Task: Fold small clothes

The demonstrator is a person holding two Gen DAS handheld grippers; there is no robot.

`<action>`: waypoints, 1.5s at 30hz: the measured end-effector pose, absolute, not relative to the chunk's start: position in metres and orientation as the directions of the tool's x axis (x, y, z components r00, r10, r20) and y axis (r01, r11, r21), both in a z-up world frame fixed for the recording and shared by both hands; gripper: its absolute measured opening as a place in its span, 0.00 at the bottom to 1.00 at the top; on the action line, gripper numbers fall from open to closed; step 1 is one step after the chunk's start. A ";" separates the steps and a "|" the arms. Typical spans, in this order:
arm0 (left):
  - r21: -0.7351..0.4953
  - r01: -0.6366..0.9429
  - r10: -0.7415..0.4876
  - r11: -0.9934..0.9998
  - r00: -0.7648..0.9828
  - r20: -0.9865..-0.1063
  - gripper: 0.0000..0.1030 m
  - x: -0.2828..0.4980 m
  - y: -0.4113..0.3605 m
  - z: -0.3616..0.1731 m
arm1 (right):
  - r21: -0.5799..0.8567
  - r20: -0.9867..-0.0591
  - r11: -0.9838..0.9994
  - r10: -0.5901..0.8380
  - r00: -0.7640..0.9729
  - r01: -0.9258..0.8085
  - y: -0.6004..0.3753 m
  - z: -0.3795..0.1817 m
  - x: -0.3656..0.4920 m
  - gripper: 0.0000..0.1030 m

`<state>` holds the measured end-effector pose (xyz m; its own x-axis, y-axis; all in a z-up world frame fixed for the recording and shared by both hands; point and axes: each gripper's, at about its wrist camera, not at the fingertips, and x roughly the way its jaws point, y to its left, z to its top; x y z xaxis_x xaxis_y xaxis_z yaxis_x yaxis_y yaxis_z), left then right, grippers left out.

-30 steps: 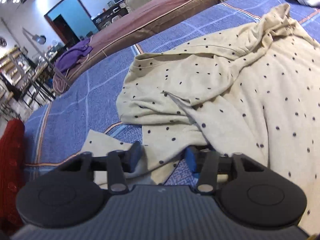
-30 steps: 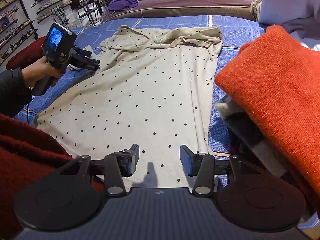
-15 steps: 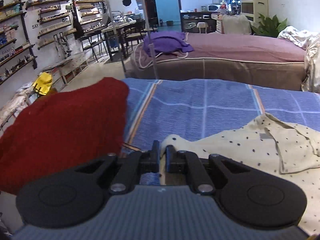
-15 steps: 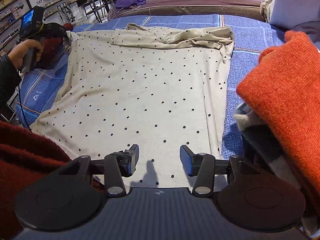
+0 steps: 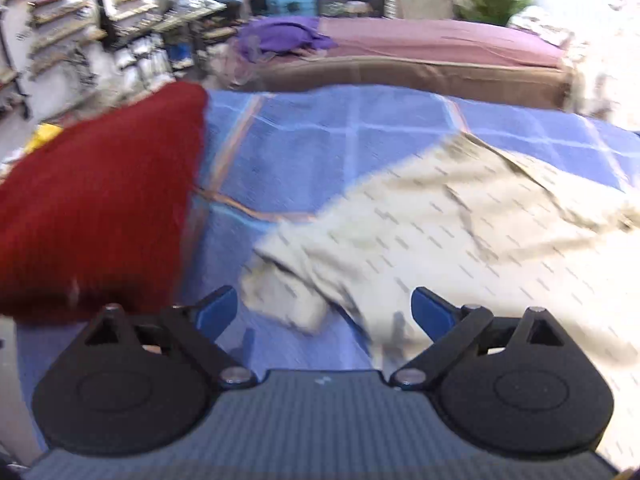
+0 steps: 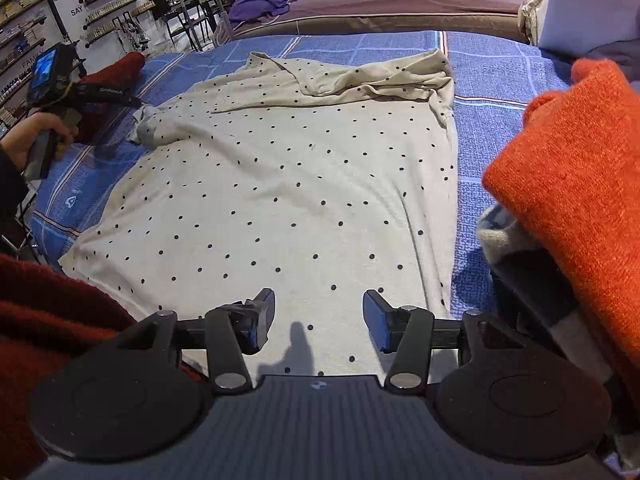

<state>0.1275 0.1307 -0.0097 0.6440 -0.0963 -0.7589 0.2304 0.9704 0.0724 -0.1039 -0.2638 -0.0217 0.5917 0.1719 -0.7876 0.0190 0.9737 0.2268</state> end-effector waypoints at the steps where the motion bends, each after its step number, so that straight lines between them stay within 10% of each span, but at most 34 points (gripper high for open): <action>1: 0.054 0.251 -0.119 0.966 0.622 -0.774 0.92 0.114 0.130 -0.013 | 0.228 -0.790 0.973 0.170 0.589 0.025 -0.265 -0.023 -0.104 0.84; 8: -0.115 0.342 -0.261 0.933 0.419 -0.870 0.80 0.040 0.123 -0.046 | 0.245 -0.789 0.969 0.206 0.578 -0.010 -0.258 -0.030 -0.094 0.85; 12: -0.058 0.376 -0.231 0.925 0.434 -0.871 0.49 0.018 0.100 -0.061 | 0.251 -0.782 0.967 0.223 0.583 -0.033 -0.251 -0.029 -0.091 0.89; 15: -0.113 0.402 -0.287 0.908 0.403 -0.869 0.06 0.016 0.091 -0.055 | 0.247 -0.780 0.968 0.222 0.585 -0.039 -0.249 -0.028 -0.093 0.89; 30: 0.013 0.087 -0.026 0.996 0.430 -0.903 0.07 0.003 0.198 -0.033 | 0.270 -0.773 0.962 0.238 0.588 -0.035 -0.254 -0.032 -0.090 0.93; 37: 0.043 0.261 -0.119 0.964 0.573 -0.811 0.62 0.024 0.138 0.011 | 0.275 -0.760 0.958 0.264 0.594 -0.074 -0.247 -0.031 -0.075 0.95; 45: 0.044 0.426 -0.228 0.904 0.566 -0.792 0.63 0.094 0.037 0.012 | 0.233 -0.747 0.967 0.243 0.619 -0.099 -0.250 -0.018 -0.076 0.95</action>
